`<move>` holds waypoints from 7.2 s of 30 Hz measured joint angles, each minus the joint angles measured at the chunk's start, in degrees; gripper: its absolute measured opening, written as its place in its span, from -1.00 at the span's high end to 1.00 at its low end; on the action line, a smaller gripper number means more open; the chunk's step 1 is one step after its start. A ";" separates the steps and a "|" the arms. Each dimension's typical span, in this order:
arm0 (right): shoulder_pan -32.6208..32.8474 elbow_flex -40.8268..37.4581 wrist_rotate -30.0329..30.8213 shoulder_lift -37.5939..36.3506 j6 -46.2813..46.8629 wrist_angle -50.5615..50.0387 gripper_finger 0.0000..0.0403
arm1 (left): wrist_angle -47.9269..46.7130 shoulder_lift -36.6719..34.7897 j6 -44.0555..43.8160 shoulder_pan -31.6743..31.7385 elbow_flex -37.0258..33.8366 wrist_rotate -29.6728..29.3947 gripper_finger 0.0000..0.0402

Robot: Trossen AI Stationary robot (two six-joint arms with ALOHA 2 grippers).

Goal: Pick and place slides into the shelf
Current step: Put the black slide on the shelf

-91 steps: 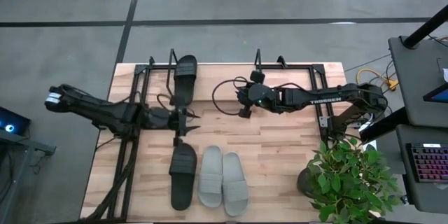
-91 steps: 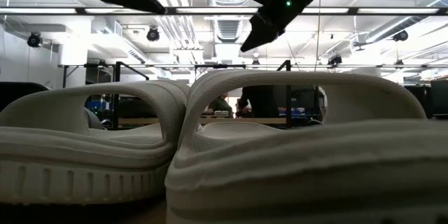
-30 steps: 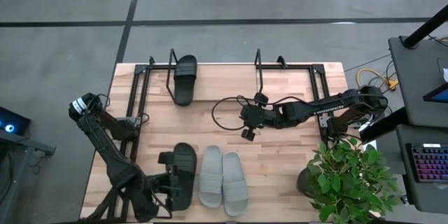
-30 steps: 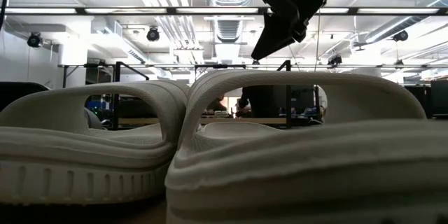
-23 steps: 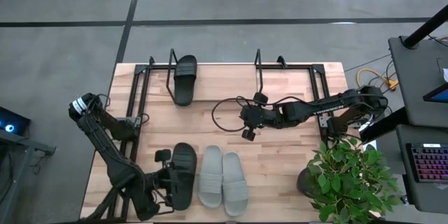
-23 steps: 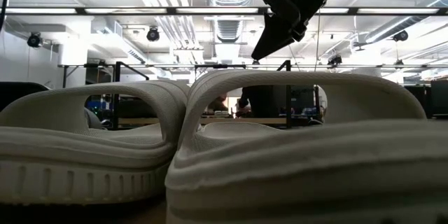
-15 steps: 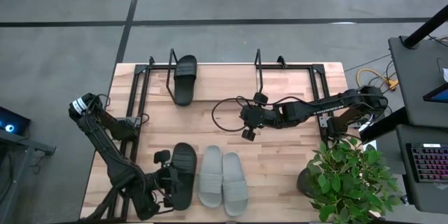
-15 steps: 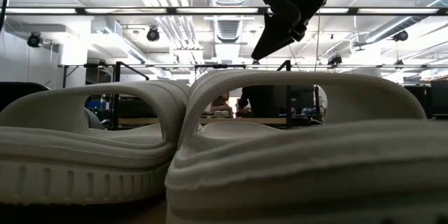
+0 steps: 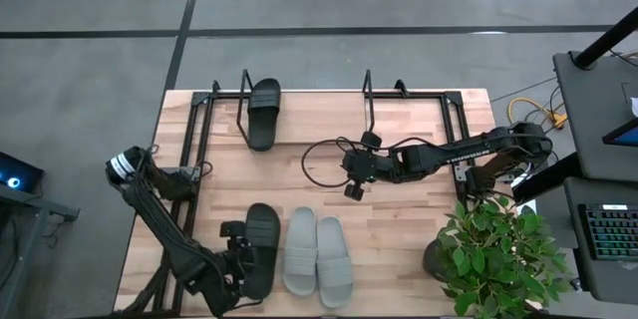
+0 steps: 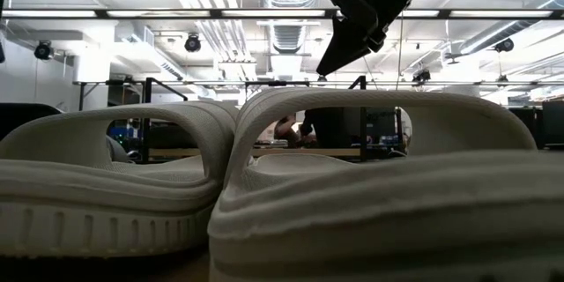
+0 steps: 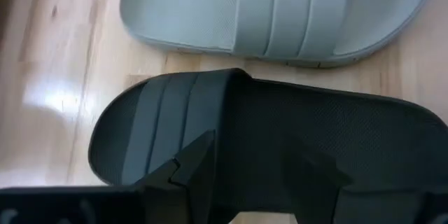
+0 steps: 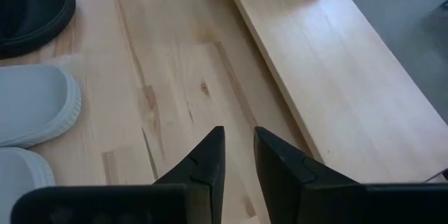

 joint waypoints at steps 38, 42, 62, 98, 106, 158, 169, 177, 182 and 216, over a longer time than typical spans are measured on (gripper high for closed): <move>0.00 0.00 0.00 0.00 0.00 0.00 0.63 | -18.81 14.21 -7.97 0.48 7.39 -2.10 0.32; 0.00 0.00 0.00 0.00 0.00 -0.02 0.64 | -18.85 14.21 -8.95 0.50 6.69 -2.34 0.32; 0.00 0.00 -0.02 0.00 -0.02 -0.07 0.66 | -19.15 19.82 -10.46 1.71 5.67 -5.64 0.36; 0.00 0.00 0.00 0.00 0.42 -0.07 0.66 | -33.11 13.41 -12.00 3.31 9.83 -13.56 1.00; 0.00 0.00 -0.03 0.00 1.27 -0.02 0.60 | -35.31 6.59 -11.76 6.43 9.87 -24.79 1.00; -1.21 -0.04 -26.94 0.00 -30.05 32.51 0.04 | -28.25 1.44 13.79 22.77 8.24 -48.05 1.00; -2.36 -0.04 -26.93 0.00 -27.19 32.87 -0.10 | -13.25 1.29 31.63 23.04 8.28 -48.90 1.00; -2.25 -0.02 -26.91 -0.31 -23.51 33.32 -0.09 | -13.51 1.03 30.24 23.02 8.02 -56.15 1.00; -2.24 0.02 -26.84 -0.73 -16.99 33.09 -0.09 | -13.56 0.56 30.32 23.96 7.86 -57.04 1.00; -5.23 -16.11 -17.80 -1.14 10.64 56.94 -0.09 | -12.63 -1.51 25.67 34.23 7.09 -57.55 1.00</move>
